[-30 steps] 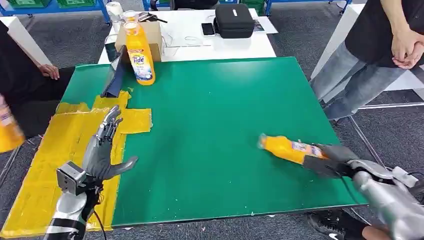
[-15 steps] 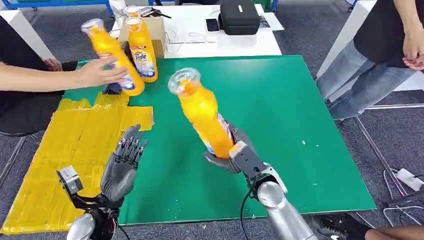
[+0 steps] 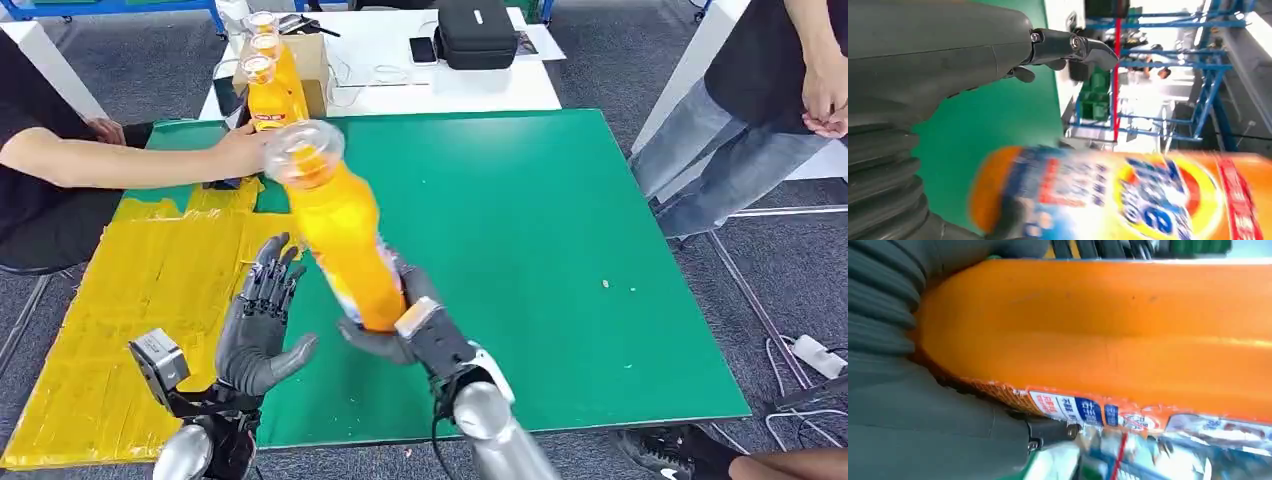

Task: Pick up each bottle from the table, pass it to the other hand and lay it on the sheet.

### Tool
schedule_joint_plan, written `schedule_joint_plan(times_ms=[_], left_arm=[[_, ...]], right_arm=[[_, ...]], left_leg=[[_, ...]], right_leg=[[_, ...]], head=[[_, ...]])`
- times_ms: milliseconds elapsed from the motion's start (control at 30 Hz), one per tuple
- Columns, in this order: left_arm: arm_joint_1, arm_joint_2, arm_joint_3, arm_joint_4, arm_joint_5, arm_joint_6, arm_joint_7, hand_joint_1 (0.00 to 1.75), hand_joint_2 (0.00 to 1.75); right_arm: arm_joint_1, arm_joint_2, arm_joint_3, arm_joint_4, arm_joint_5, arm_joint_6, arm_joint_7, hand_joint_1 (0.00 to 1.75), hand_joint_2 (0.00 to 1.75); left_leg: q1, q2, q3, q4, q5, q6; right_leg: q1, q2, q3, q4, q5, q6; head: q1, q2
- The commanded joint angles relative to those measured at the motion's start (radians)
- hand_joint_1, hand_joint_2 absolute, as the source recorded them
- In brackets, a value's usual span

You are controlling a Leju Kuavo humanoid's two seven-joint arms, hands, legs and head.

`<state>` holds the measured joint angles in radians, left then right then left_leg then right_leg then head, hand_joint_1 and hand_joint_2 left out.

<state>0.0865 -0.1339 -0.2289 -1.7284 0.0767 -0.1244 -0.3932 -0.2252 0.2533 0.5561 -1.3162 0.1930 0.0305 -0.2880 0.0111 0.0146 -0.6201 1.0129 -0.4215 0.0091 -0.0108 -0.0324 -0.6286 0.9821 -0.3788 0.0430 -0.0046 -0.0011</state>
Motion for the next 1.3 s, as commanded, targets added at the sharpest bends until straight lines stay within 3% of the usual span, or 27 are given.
schedule_joint_plan(times_ms=[33,433,533,567,600,733,1133,1300], left_arm=[[-0.004,0.019,-0.022,-0.036,-0.006,0.017,-0.015,0.0,1.75],[0.006,0.031,0.006,-0.038,0.039,0.01,-0.044,0.0,1.75],[-0.005,0.06,-0.025,-0.007,0.012,-0.032,-0.019,0.0,1.75],[-0.011,0.067,-0.041,0.019,-0.026,-0.039,-0.012,0.52,1.75],[-0.013,0.073,-0.061,0.033,-0.043,-0.058,-0.017,1.75,1.75],[-0.023,0.08,-0.124,0.103,-0.147,-0.076,-0.027,1.75,1.75],[-0.016,0.092,-0.12,0.086,-0.17,-0.076,-0.036,1.75,1.75],[0.017,0.108,-0.095,0.032,-0.338,0.015,-0.067,1.75,1.75]], right_arm=[[-0.063,0.029,0.169,0.274,-0.012,0.016,-0.01,1.75,1.75],[-0.044,-0.009,0.287,0.346,0.042,0.039,-0.015,1.75,1.75],[-0.048,-0.012,0.29,0.35,0.049,0.034,-0.018,1.75,1.75],[-0.052,-0.01,0.291,0.35,0.052,0.034,-0.017,1.75,1.75],[-0.055,-0.01,0.293,0.349,0.054,0.035,-0.016,1.75,1.75],[-0.071,-0.023,0.274,0.339,0.058,0.028,-0.016,1.75,1.75],[-0.071,-0.055,0.238,0.293,0.063,0.016,-0.012,1.75,1.75],[-0.046,-0.119,0.1,0.147,0.087,-0.029,-0.002,1.75,1.75]], left_leg=[[0.0,0.0,0.005,-0.002,-0.001,0.0],[0.0,-0.001,0.004,-0.002,-0.001,0.0],[0.0,-0.003,0.003,-0.002,-0.001,0.0],[0.0,-0.004,0.006,-0.002,-0.001,0.0],[0.0,-0.004,0.004,-0.002,-0.001,0.0],[-0.001,-0.003,0.004,-0.002,0.0,0.0],[-0.001,-0.003,0.004,-0.001,-0.001,0.0],[-0.001,-0.003,0.004,-0.001,-0.002,0.0]], right_leg=[[0.0,0.003,0.004,-0.001,-0.001,-0.001],[0.0,0.001,0.004,-0.002,-0.001,-0.001],[0.0,0.0,0.003,-0.002,-0.001,-0.001],[0.0,0.0,0.005,-0.002,-0.002,-0.002],[0.0,-0.001,0.004,-0.002,-0.002,-0.002],[-0.001,-0.001,0.003,-0.002,-0.002,-0.001],[-0.001,0.001,0.003,-0.001,-0.002,-0.001],[-0.001,0.0,0.003,-0.001,-0.002,-0.001]], head=[[0.0,0.0],[0.0,0.0],[0.0,0.0],[0.0,0.0],[0.0,0.0],[0.0,0.0],[0.0,0.0],[0.0,0.0]])
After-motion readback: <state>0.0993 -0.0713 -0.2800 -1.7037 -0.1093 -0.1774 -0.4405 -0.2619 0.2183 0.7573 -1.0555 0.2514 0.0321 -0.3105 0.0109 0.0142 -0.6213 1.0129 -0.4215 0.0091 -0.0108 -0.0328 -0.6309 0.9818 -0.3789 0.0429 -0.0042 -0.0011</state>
